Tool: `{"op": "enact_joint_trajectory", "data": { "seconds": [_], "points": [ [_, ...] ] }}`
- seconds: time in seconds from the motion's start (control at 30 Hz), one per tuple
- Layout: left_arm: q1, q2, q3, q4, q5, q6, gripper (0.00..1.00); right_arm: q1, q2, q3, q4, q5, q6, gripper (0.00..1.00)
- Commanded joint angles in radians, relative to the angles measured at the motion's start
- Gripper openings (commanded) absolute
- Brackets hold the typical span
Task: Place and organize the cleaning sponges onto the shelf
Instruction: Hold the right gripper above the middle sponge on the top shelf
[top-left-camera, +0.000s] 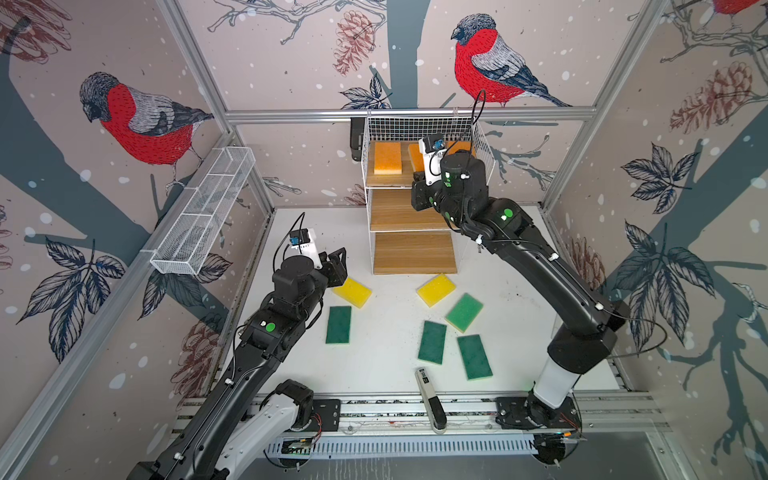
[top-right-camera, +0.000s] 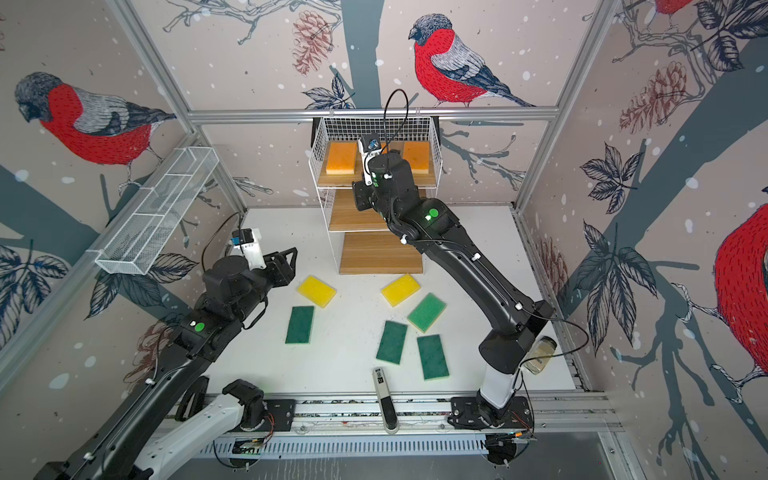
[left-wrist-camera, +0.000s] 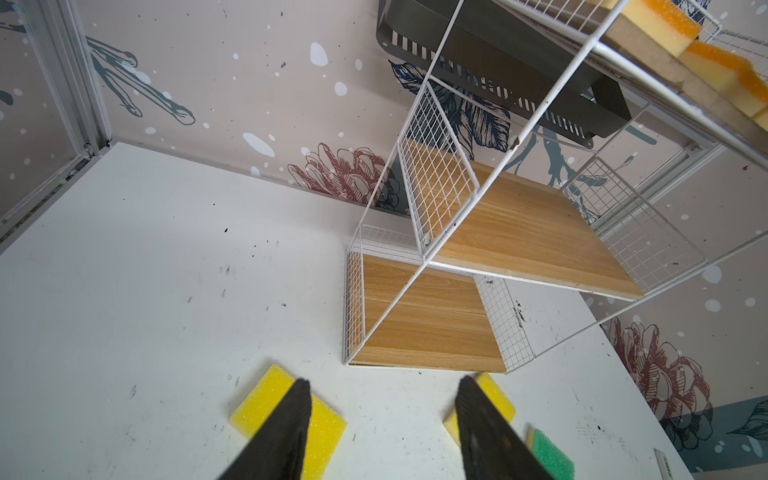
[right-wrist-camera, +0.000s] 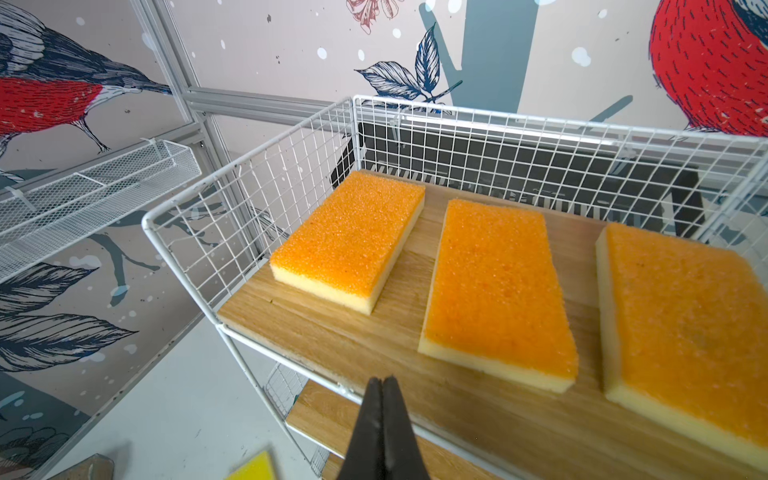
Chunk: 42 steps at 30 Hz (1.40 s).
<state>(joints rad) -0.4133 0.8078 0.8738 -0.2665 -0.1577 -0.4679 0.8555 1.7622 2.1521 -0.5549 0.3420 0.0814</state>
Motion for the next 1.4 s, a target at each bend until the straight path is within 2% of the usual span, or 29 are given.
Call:
{"op": "enact_joint_trajectory", "data": {
  "seconds": [0.0, 0.97, 1.37],
  "points": [
    [0.004, 0.004, 0.001, 0.041, 0.011, 0.0, 0.57, -0.007, 0.004, -0.006, 0.01, 0.033, 0.006, 0.03],
    [0.021, 0.032, -0.04, 0.102, 0.018, 0.002, 0.57, -0.063, 0.024, -0.066, 0.049, -0.021, 0.029, 0.02],
    [0.034, 0.032, -0.057, 0.117, 0.026, 0.003, 0.57, -0.062, 0.053, -0.055, 0.065, 0.019, 0.048, 0.02]
  ]
}}
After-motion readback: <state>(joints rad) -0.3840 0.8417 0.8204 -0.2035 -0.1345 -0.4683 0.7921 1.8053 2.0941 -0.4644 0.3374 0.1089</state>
